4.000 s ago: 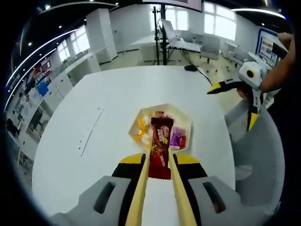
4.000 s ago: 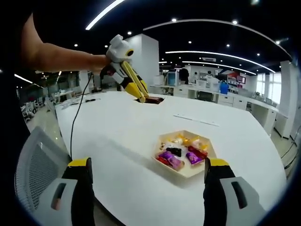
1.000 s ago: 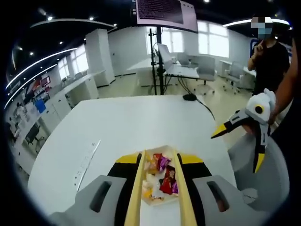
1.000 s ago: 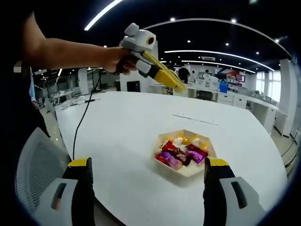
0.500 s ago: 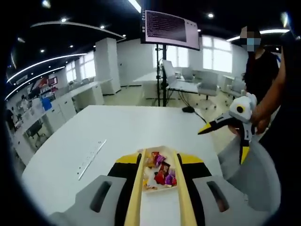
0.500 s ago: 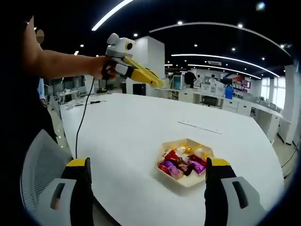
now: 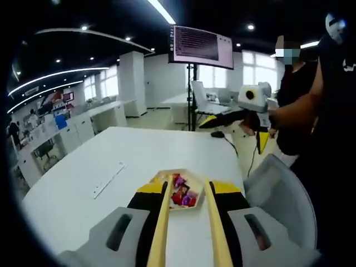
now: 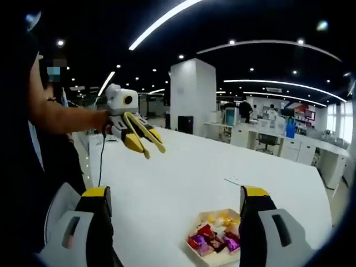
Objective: Place the target food into the container with the food tongs after gripping and lifting it, then release it inside without dropping or visibly crushing the food.
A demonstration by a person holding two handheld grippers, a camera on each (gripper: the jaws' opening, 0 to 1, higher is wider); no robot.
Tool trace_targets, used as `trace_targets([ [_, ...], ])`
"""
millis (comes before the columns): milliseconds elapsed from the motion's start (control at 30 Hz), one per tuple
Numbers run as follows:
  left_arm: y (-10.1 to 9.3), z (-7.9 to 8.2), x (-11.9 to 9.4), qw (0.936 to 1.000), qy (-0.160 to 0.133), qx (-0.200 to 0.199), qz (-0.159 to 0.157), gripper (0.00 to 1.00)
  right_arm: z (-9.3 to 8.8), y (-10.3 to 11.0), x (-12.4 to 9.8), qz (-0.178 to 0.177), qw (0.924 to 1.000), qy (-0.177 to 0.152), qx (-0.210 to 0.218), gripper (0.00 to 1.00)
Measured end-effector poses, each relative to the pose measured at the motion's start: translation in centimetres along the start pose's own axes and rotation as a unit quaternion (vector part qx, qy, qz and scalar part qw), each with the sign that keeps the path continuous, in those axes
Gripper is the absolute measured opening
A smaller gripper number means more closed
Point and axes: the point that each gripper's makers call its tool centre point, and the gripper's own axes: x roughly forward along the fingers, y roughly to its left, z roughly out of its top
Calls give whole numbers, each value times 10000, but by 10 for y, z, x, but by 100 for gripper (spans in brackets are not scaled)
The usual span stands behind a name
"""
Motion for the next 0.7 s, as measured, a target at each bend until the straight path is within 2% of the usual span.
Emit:
trace_targets([
  [67, -9, -4, -1, 9998, 141, 82, -112, 26, 8, 10, 1, 169, 9999, 13, 25, 91],
  [133, -17, -1, -1, 9997, 37, 134, -212, 26, 12, 17, 2, 299, 9995, 26, -28, 88],
  [200, -27, 5, 0, 9994, -118, 90, -314, 26, 16, 31, 3, 605, 9982, 29, -11, 83],
  [267, -33, 4, 0, 9992, -106, 182, -348, 26, 17, 37, 6, 729, 9971, 40, -198, 80],
  [333, -39, 3, 1, 9983, -99, 335, -475, 25, 15, 44, 9, 997, 9944, 75, -342, 78],
  [400, -40, 6, 2, 9986, -164, 202, -449, 25, 16, 50, 12, 1222, 9921, 72, -290, 75],
  [433, -43, 8, 1, 9984, -172, 231, -481, 25, 15, 57, 13, 1455, 9887, 101, -362, 73],
  [467, -44, 9, 1, 9983, -193, 257, -480, 25, 14, 56, 14, 1479, 9882, 108, -389, 70],
  [500, -45, 15, 2, 9985, -348, 120, -402, 25, 12, 55, 15, 1461, 9884, 149, -378, 68],
  [533, -51, 18, 3, 9979, -413, 6, -507, 25, 11, 57, 15, 1531, 9873, 201, -362, 67],
  [567, -54, 17, 4, 9977, -380, 170, -539, 25, 11, 59, 14, 1596, 9863, 193, -375, 66],
  [633, -55, 16, 8, 9977, -371, 186, -531, 25, 13, 60, 15, 1653, 9851, 122, -452, 63],
  [667, -59, 14, 10, 9964, -459, 315, -642, 25, 12, 60, 16, 1689, 9845, 133, -453, 60],
  [700, -62, 11, 11, 9964, -431, 259, -688, 25, 9, 60, 18, 1724, 9836, 189, -498, 58],
])
